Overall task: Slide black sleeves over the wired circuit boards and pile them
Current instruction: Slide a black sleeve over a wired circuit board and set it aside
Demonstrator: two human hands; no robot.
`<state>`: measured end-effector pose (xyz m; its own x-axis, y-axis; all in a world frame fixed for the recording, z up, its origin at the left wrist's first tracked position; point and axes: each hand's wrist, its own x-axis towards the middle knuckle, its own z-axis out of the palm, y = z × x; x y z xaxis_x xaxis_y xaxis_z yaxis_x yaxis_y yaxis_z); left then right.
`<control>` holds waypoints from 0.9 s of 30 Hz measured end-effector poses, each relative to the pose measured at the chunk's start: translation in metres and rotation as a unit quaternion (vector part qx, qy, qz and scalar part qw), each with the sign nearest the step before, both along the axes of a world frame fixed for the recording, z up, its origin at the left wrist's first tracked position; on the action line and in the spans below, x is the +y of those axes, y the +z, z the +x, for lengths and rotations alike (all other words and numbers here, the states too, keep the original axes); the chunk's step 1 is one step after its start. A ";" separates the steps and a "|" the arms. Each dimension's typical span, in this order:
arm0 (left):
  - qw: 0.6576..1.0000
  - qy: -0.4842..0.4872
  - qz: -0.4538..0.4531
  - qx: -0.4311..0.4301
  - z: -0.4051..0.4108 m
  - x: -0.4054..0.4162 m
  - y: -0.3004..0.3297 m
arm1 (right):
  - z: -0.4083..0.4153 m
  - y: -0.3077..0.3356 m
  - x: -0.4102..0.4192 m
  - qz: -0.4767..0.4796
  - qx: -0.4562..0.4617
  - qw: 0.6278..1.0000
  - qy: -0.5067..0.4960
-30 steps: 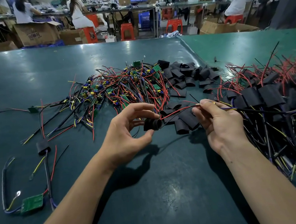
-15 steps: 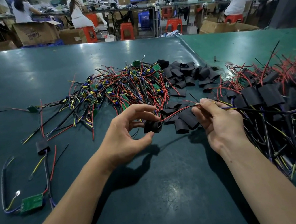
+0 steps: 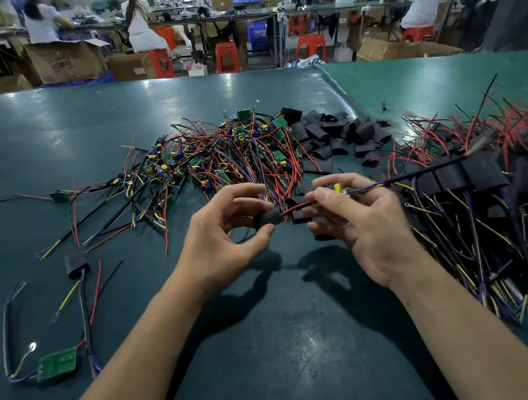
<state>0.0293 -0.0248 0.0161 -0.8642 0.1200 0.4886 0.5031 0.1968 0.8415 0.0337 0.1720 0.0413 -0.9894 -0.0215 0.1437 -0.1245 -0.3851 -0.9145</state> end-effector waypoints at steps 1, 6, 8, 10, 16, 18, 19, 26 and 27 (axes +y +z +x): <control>1.000 -0.004 0.000 -0.003 0.000 0.000 -0.001 | 0.001 -0.002 -0.003 0.016 -0.002 1.000 0.022; 1.000 -0.028 -0.009 -0.006 0.003 0.004 -0.002 | -0.001 -0.011 -0.009 0.095 -0.042 0.993 0.061; 0.999 -0.040 -0.008 -0.016 0.003 0.005 -0.002 | -0.002 -0.012 -0.010 0.098 -0.042 0.992 0.065; 0.999 -0.047 -0.018 -0.016 0.004 0.008 -0.002 | -0.001 -0.012 -0.010 0.083 -0.028 0.993 0.074; 1.000 -0.019 0.018 0.013 0.004 0.008 0.000 | -0.002 -0.014 -0.008 0.083 -0.009 0.996 0.033; 0.999 -0.022 0.034 0.015 0.004 0.010 -0.001 | -0.003 -0.015 -0.007 0.085 -0.023 0.996 0.026; 0.999 -0.023 0.036 0.019 0.004 0.011 -0.002 | -0.003 -0.016 -0.008 0.085 -0.030 0.996 0.027; 0.997 -0.031 0.059 0.045 0.003 0.013 -0.003 | -0.002 -0.010 -0.007 0.001 -0.094 0.994 0.062; 0.997 -0.037 0.061 0.040 0.003 0.013 -0.002 | -0.002 -0.010 -0.006 0.005 -0.094 0.994 0.064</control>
